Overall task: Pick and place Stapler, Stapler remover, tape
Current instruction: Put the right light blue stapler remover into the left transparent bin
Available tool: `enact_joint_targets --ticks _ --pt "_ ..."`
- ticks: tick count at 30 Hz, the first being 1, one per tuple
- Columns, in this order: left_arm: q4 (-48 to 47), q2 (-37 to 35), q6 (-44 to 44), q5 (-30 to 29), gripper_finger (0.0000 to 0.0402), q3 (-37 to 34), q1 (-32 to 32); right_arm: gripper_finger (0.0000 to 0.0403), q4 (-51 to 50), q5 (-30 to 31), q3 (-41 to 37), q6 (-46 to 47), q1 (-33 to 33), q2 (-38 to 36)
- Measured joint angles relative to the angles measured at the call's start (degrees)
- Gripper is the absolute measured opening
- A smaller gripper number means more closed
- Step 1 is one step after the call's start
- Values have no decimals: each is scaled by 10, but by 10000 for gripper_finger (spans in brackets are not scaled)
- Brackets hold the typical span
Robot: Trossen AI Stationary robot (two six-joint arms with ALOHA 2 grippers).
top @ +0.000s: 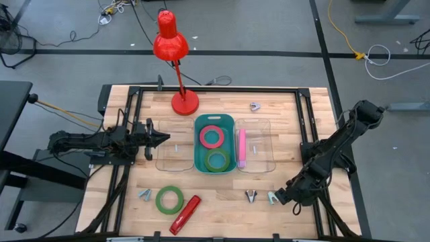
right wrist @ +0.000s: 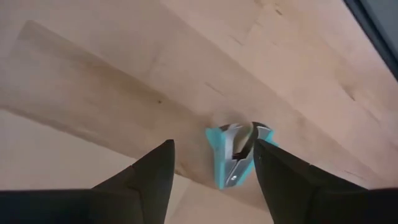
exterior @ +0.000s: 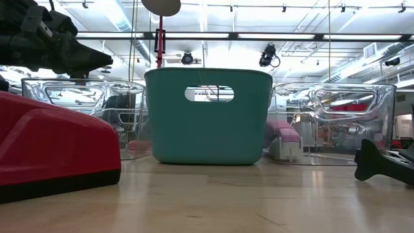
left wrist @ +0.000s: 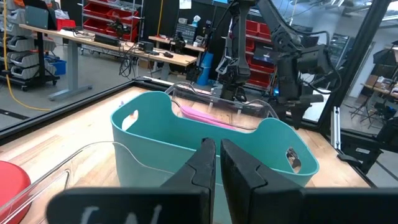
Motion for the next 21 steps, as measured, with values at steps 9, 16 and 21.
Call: enact_joint_targets --ticks 9,16,21 --pt "0 0 0 0 28 0 0 184 37 5 -8 0 -9 17" --pt "0 0 0 0 28 0 0 162 51 5 -8 1 -16 34" --pt "0 0 0 0 28 0 0 120 55 5 -8 1 -16 46"
